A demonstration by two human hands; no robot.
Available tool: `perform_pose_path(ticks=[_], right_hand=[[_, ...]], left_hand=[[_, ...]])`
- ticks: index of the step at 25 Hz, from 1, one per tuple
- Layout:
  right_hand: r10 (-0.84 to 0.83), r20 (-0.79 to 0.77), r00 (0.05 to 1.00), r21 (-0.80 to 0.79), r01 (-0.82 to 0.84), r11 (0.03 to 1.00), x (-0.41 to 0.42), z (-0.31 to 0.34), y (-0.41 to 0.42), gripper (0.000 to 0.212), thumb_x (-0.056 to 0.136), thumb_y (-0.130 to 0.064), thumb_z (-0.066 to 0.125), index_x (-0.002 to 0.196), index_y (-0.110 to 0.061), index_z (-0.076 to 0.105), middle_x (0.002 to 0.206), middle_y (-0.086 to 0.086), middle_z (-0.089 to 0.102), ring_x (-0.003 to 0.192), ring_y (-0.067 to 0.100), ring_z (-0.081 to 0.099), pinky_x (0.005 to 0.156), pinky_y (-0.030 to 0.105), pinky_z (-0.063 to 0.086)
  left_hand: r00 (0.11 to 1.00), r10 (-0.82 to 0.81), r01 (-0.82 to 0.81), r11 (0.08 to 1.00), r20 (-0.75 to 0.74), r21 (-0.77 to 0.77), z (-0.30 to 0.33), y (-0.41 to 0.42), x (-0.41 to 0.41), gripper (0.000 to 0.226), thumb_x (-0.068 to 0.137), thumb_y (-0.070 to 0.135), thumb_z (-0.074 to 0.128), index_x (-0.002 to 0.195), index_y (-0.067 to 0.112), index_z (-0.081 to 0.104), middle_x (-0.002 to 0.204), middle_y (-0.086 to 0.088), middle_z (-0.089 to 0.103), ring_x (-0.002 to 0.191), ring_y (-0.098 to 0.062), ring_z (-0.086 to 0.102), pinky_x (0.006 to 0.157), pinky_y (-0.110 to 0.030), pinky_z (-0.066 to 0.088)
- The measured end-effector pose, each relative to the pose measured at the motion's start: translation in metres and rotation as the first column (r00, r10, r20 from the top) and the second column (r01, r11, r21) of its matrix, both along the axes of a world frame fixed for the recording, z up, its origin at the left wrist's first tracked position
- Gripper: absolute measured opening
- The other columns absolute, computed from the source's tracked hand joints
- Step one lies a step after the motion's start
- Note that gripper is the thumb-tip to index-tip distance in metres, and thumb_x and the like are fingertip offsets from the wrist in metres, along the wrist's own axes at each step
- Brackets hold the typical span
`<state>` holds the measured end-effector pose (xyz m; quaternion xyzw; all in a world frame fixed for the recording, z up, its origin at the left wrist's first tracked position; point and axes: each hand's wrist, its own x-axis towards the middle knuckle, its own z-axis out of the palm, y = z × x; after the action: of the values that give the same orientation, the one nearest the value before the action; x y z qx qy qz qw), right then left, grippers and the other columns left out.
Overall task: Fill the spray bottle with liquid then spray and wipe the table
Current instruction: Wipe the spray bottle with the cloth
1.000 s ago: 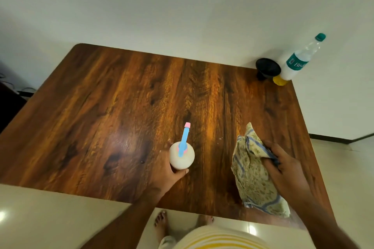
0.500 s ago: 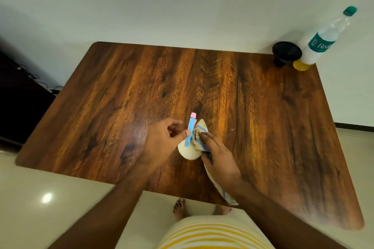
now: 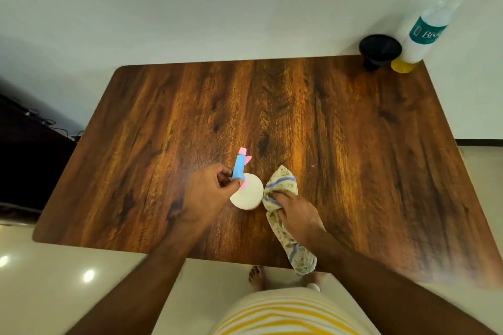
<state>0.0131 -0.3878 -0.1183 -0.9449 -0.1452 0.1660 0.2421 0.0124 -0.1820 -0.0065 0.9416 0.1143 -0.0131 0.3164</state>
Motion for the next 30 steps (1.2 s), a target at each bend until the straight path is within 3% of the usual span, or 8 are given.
perform_pose_path(ticks=[3,6,12,14,18,21,25,30], right_hand=[[-0.261,-0.024,0.965,0.389,0.250,0.887,0.005,0.015,0.008,0.040,0.095,-0.015,0.056,0.135,-0.019,0.052,0.132,-0.002,0.061,0.118,0.014,0.058,0.102,0.031,0.048],[-0.180,0.030,0.983,0.520,0.139,0.843,-0.001,0.031,0.036,0.047,0.092,-0.012,0.058,0.138,-0.017,0.049,0.138,0.000,0.056,0.126,0.014,0.053,0.106,0.028,0.043],[0.064,0.099,0.993,0.001,-0.065,0.998,-0.002,-0.002,0.032,0.061,0.098,-0.026,0.047,0.152,-0.027,0.020,0.155,-0.001,0.031,0.124,0.024,0.052,0.094,0.037,0.052],[0.068,0.027,0.997,-0.100,-0.065,0.993,0.012,-0.009,0.014,0.055,0.099,-0.027,0.045,0.150,-0.028,0.026,0.150,-0.001,0.037,0.119,0.023,0.054,0.093,0.037,0.053],[-0.270,-0.092,0.958,0.376,0.285,0.882,0.015,0.008,0.017,0.040,0.095,-0.017,0.053,0.135,-0.019,0.051,0.132,0.000,0.060,0.118,0.016,0.058,0.100,0.030,0.047],[-0.250,-0.100,0.963,0.530,0.264,0.806,-0.001,0.026,0.047,0.050,0.094,-0.016,0.057,0.142,-0.015,0.043,0.140,0.000,0.053,0.128,0.014,0.050,0.106,0.028,0.041],[-0.028,0.111,0.993,0.191,0.006,0.982,0.001,0.005,0.044,0.066,0.095,-0.024,0.054,0.153,-0.023,0.021,0.155,0.000,0.033,0.134,0.021,0.043,0.103,0.035,0.046],[0.148,0.043,0.988,-0.092,-0.144,0.985,0.024,-0.019,-0.003,0.062,0.097,-0.024,0.047,0.151,-0.030,0.019,0.155,-0.002,0.031,0.128,0.025,0.045,0.098,0.040,0.050]], left_hand=[[0.999,-0.046,0.046,0.998,0.018,0.049,0.002,0.000,0.005,0.023,0.080,0.032,0.081,0.092,0.014,0.075,0.078,0.001,0.075,0.062,-0.009,0.065,0.057,-0.031,0.055],[0.997,-0.080,0.078,0.994,0.016,0.081,0.003,0.000,0.009,0.019,0.079,0.029,0.081,0.090,0.014,0.075,0.074,0.002,0.074,0.061,-0.009,0.065,0.056,-0.030,0.054],[0.982,-0.185,0.187,0.974,-0.028,0.131,0.007,0.007,0.013,0.024,0.080,0.034,0.081,0.093,0.015,0.075,0.075,0.001,0.075,0.060,-0.007,0.064,0.060,-0.033,0.057],[0.969,-0.238,0.244,0.959,-0.059,0.145,0.010,0.008,0.018,0.027,0.082,0.032,0.079,0.099,0.012,0.075,0.081,-0.002,0.076,0.061,-0.009,0.064,0.062,-0.029,0.056],[0.949,-0.304,0.315,0.932,-0.084,0.181,0.013,0.005,0.025,0.028,0.081,0.031,0.080,0.102,0.012,0.075,0.082,-0.002,0.077,0.060,-0.005,0.062,0.062,-0.027,0.055],[0.929,-0.357,0.369,0.905,-0.094,0.211,0.014,0.003,0.028,0.025,0.080,0.032,0.080,0.099,0.015,0.075,0.080,0.002,0.076,0.063,-0.006,0.063,0.064,-0.031,0.057],[0.895,-0.422,0.445,0.859,-0.143,0.253,0.018,0.010,0.037,0.027,0.083,0.032,0.077,0.103,0.014,0.073,0.081,0.003,0.075,0.067,-0.010,0.065,0.061,-0.026,0.053],[0.781,-0.600,0.623,0.730,-0.174,0.283,0.027,0.016,0.047,0.029,0.089,0.029,0.071,0.114,0.013,0.071,0.100,-0.002,0.076,0.082,-0.012,0.069,0.071,-0.024,0.056]])
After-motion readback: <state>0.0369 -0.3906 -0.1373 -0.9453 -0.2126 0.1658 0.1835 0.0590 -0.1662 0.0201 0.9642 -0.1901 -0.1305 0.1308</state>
